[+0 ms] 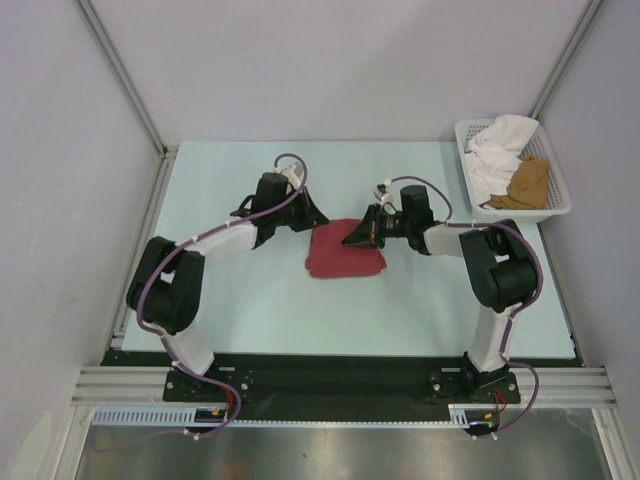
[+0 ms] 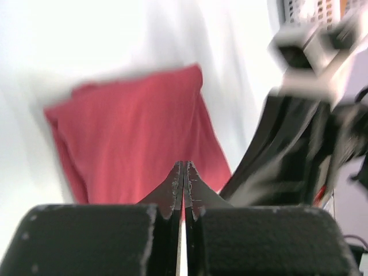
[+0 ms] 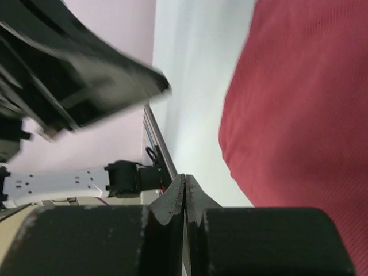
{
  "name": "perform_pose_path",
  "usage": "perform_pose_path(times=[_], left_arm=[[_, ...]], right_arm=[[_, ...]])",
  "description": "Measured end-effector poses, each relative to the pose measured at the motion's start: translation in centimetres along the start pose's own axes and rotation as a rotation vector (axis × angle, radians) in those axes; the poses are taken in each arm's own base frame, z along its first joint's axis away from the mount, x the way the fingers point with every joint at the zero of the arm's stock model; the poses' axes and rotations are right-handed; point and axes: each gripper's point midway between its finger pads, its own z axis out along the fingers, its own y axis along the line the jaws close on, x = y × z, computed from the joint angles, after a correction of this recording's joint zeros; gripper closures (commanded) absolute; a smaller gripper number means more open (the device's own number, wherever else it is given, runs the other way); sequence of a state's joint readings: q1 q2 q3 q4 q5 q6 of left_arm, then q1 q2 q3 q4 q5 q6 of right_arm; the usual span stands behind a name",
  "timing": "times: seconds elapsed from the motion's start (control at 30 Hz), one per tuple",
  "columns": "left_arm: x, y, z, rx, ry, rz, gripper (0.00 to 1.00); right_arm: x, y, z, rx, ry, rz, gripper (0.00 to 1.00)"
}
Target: Fold and stack the tank tops
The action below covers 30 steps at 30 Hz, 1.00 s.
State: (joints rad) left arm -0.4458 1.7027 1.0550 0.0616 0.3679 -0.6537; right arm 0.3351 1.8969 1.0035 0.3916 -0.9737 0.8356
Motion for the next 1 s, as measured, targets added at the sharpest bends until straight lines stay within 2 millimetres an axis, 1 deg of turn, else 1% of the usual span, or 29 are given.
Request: perform_pose_path(times=[0.07, 0.13, 0.2, 0.27, 0.3, 0.37, 0.4, 0.47, 0.53, 0.57, 0.63, 0.67, 0.7, 0.73, 0.77, 0.83, 0.87, 0.9, 0.93, 1.0], left_arm=[[-1.2, -0.2, 1.3, 0.000, -0.009, 0.007, 1.00], [-1.8, 0.4, 2.8, -0.014, -0.007, 0.006, 1.00], [-1.5, 1.7, 4.8, -0.041, 0.014, -0.006, 0.99], [-0.7, 3.5, 7.1, -0.073, 0.055, -0.025, 1.00], [-0.1, 4.2, 7.8, -0.084, 0.070, -0.032, 1.00], [1.5, 5.9, 8.6, -0.117, 0.113, -0.053, 1.00], [1.8, 6.1, 8.8, -0.117, 0.122, -0.061, 1.00], [1.4, 6.0, 8.7, -0.119, 0.114, -0.054, 0.99], [1.2, 6.1, 8.5, -0.132, 0.115, -0.049, 0.98], [1.2, 6.2, 8.3, -0.144, 0.117, -0.043, 0.94], [1.0, 6.3, 7.7, -0.166, 0.115, -0.030, 0.88], [0.7, 6.2, 7.2, -0.183, 0.110, -0.018, 0.81], [0.2, 6.0, 6.6, -0.193, 0.099, -0.005, 0.77], [-0.5, 5.6, 5.8, -0.200, 0.080, 0.011, 0.73], [-1.2, 5.1, 5.0, -0.206, 0.061, 0.025, 0.66], [-2.9, 3.8, 2.9, -0.209, 0.005, 0.060, 0.59], [-3.7, 3.1, 1.7, -0.208, -0.025, 0.076, 0.53], [-4.3, 2.3, 0.6, -0.205, -0.055, 0.091, 0.50], [-4.9, 1.7, -0.7, -0.204, -0.088, 0.103, 0.43], [-5.3, 0.9, -2.9, -0.204, -0.134, 0.122, 0.37]], right_arm=[[1.6, -1.1, 0.2, 0.016, 0.028, 0.022, 0.95], [3.4, -2.9, 0.5, 0.040, 0.064, 0.059, 0.96], [4.4, -4.7, 0.9, 0.056, 0.087, 0.094, 0.97], [5.6, -7.1, 1.4, 0.080, 0.110, 0.147, 0.98], [6.1, -7.7, 1.5, 0.075, 0.126, 0.168, 0.98], [6.3, -7.6, 1.5, 0.047, 0.141, 0.166, 0.98], [6.2, -7.6, 1.5, 0.044, 0.140, 0.160, 0.98], [6.2, -7.5, 1.5, 0.043, 0.140, 0.156, 0.96], [6.2, -7.4, 1.4, 0.045, 0.139, 0.147, 0.93], [6.1, -7.3, 1.4, 0.049, 0.138, 0.143, 0.87], [6.1, -7.0, 1.1, 0.062, 0.136, 0.130, 0.80], [6.0, -6.7, 1.0, 0.072, 0.133, 0.120, 0.72], [5.9, -6.4, 0.7, 0.082, 0.129, 0.109, 0.67], [5.7, -6.0, 0.4, 0.089, 0.124, 0.097, 0.61], [5.4, -5.5, 0.1, 0.099, 0.115, 0.077, 0.52], [4.5, -4.5, -0.7, 0.123, 0.087, 0.029, 0.47], [4.0, -4.1, -1.2, 0.141, 0.068, 0.005, 0.45], [3.4, -3.6, -1.6, 0.162, 0.049, -0.020, 0.45], [2.8, -3.2, -2.2, 0.186, 0.027, -0.044, 0.42], [1.7, -2.7, -3.1, 0.243, -0.013, -0.080, 0.38]])
